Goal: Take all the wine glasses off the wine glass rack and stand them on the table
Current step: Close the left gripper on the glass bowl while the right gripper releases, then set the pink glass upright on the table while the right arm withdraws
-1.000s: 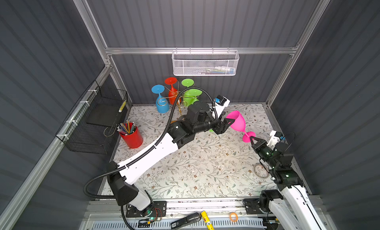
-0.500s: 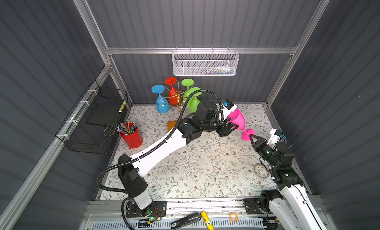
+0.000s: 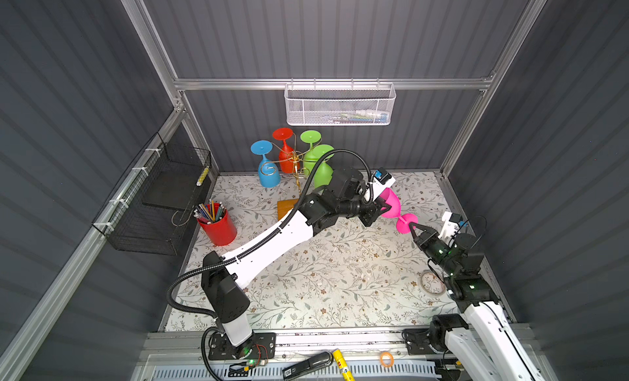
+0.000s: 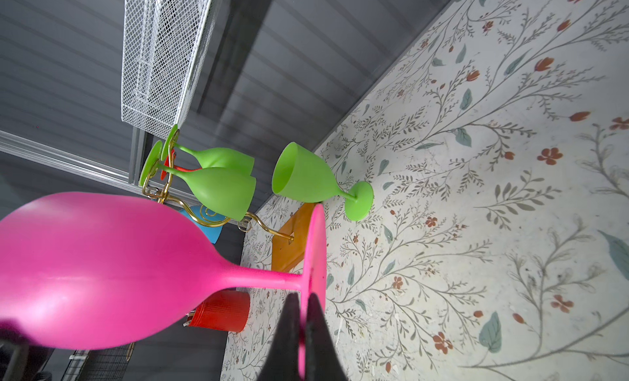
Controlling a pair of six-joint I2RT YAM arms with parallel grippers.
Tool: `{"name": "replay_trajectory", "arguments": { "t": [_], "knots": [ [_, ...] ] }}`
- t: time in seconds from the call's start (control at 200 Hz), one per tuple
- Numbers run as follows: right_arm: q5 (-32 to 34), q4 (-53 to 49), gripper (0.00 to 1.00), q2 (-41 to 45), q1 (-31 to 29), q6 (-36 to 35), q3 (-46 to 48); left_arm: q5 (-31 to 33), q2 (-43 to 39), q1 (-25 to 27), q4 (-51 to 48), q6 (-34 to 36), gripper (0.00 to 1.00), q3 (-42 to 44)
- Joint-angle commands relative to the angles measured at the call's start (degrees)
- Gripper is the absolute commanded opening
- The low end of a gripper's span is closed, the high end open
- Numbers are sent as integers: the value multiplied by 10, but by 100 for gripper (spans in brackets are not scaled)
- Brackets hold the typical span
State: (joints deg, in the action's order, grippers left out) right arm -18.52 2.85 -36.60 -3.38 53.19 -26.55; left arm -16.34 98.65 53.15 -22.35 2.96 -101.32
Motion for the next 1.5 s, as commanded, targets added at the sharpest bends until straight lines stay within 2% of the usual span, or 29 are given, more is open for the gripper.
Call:
{"name": "replay_trajectory", "arguments": {
  "t": [0.0,0.06,0.195,0.46,0.575,0.705,0.735,0.805,1.216,1.491],
  "knots": [
    [-2,49,0,-4,-1,-2,3,-19,-10,-1,-41,14,14,-14],
    [-23,54,0,-7,0,-4,3,-18,-11,-1,-45,16,9,-14],
    [-24,54,0,-10,0,-6,0,-14,-16,-3,-45,16,0,-8],
    [-20,39,0,-14,-1,-13,3,-1,-21,-4,-47,22,0,-6],
    [-16,25,24,-16,0,-20,-2,13,-15,-4,-59,26,0,-15],
    [-13,-1,62,-22,-1,-29,-13,26,-9,-3,-69,28,0,-23],
    [2,-9,68,-22,0,-33,-16,31,-7,-3,-74,27,0,-26],
    [14,-20,74,-25,0,-38,-22,43,2,-4,-86,28,0,-36],
    [47,-74,77,-34,0,-76,-58,88,75,-3,-229,14,0,-117],
    [42,-73,80,-39,0,-89,-61,166,117,-3,-298,-11,0,-119]
  ]
}}
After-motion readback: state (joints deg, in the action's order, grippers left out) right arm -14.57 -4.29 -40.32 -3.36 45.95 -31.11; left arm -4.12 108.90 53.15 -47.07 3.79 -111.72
